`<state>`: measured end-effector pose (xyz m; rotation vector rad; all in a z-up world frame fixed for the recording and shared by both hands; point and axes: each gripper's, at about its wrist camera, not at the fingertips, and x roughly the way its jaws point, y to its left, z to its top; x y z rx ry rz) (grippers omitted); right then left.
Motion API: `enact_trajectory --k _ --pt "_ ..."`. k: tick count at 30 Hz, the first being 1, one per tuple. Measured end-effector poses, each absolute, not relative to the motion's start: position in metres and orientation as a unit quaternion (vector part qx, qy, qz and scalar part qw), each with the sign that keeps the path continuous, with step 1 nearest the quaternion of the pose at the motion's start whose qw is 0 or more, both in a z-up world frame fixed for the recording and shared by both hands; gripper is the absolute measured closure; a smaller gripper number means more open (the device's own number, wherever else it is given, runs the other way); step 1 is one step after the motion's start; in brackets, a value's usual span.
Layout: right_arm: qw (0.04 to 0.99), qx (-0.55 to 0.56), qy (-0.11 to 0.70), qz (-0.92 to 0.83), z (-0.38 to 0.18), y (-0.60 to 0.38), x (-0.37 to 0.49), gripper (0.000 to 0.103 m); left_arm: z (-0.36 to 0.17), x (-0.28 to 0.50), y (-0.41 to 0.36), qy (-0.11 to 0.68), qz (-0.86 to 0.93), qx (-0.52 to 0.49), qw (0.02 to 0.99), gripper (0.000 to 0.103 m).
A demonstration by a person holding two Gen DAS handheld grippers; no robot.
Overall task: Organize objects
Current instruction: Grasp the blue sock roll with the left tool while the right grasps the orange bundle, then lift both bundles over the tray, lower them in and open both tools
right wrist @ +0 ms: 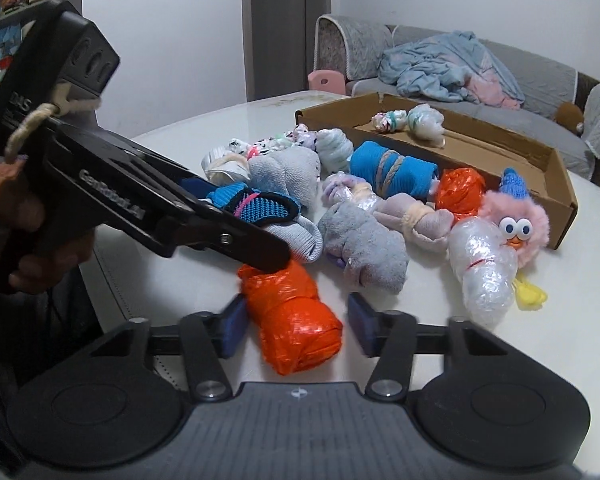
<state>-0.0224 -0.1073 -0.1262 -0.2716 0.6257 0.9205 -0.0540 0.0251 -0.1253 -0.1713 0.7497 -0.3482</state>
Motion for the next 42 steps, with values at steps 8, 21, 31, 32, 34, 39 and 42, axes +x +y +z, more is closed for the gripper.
enact_trajectory --k 8,21,31,32,34,39,42 --pt "0.849 -0.112 0.303 0.418 -0.128 -0.136 -0.046 0.068 -0.124 -0.060 0.020 0.350 -0.175 -0.079 0.917 0.039" --pt "0.873 -0.065 0.290 0.387 -0.100 -0.174 -0.042 0.069 -0.088 -0.090 0.033 0.314 -0.145 -0.068 0.936 0.040" --pt "0.890 -0.047 0.242 0.383 -0.054 -0.191 -0.026 0.069 -0.046 -0.100 0.056 0.283 -0.114 -0.051 0.951 0.040" --pt "0.892 -0.048 0.238 0.382 -0.049 -0.192 -0.023 0.069 -0.042 -0.099 0.059 0.281 -0.111 -0.052 0.952 0.040" --pt "0.895 -0.047 0.230 0.379 -0.042 -0.195 -0.015 0.069 -0.034 -0.096 0.065 0.274 -0.102 -0.050 0.955 0.039" --pt "0.903 -0.041 0.221 0.367 -0.029 -0.197 0.015 0.069 -0.015 -0.076 0.073 0.266 -0.088 -0.040 0.959 0.039" --pt "0.906 -0.045 0.219 0.360 -0.020 -0.190 0.039 0.069 0.002 -0.054 0.074 0.260 -0.082 -0.034 0.962 0.039"
